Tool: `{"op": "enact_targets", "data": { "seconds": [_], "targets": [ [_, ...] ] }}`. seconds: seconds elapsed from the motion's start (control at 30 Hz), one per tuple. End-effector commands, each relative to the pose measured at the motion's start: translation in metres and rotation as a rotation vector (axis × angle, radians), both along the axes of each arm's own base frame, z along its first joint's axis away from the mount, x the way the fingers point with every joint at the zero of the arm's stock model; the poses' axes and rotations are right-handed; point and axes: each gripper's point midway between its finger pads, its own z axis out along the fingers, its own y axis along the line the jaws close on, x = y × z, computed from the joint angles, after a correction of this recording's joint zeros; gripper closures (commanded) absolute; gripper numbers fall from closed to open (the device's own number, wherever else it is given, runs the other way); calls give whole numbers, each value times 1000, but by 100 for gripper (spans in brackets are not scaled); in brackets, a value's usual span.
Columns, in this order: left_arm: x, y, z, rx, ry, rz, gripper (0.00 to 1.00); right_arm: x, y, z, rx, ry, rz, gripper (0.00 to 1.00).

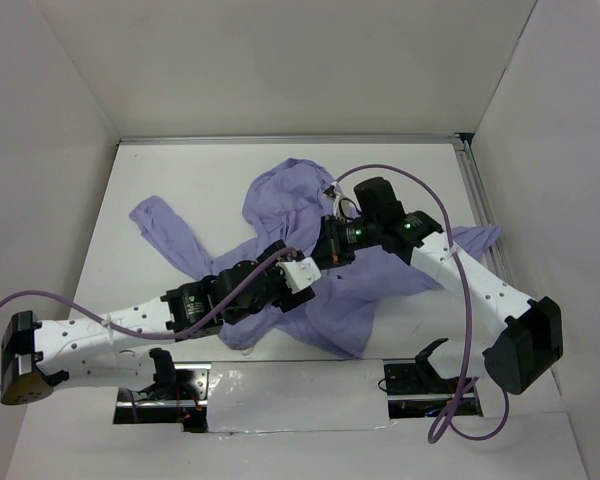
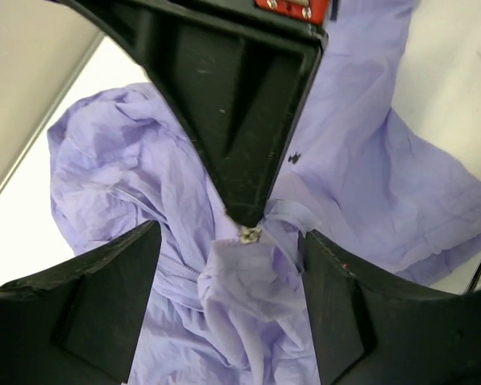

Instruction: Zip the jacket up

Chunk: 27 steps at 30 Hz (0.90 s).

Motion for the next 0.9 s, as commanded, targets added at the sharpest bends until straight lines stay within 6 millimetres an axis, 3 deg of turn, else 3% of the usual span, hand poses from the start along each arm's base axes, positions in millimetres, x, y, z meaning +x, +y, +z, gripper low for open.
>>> {"op": "enact_targets", "data": {
  "seconds": [0.0,0.47,0.63,0.87],
  "targets": [
    [0,5,24,-45,-37,14,18,7,2,15,26,-11,-4,100],
    [1,1,3,16,21,37,19,13,2,25,58,2,-31,100],
    [13,2,0,42,-11,94,34,12,2,27,66,0,-33,100],
    [11,-6,5,28,-41,69,69,15,3,20,50,13,-34,100]
  ]
}}
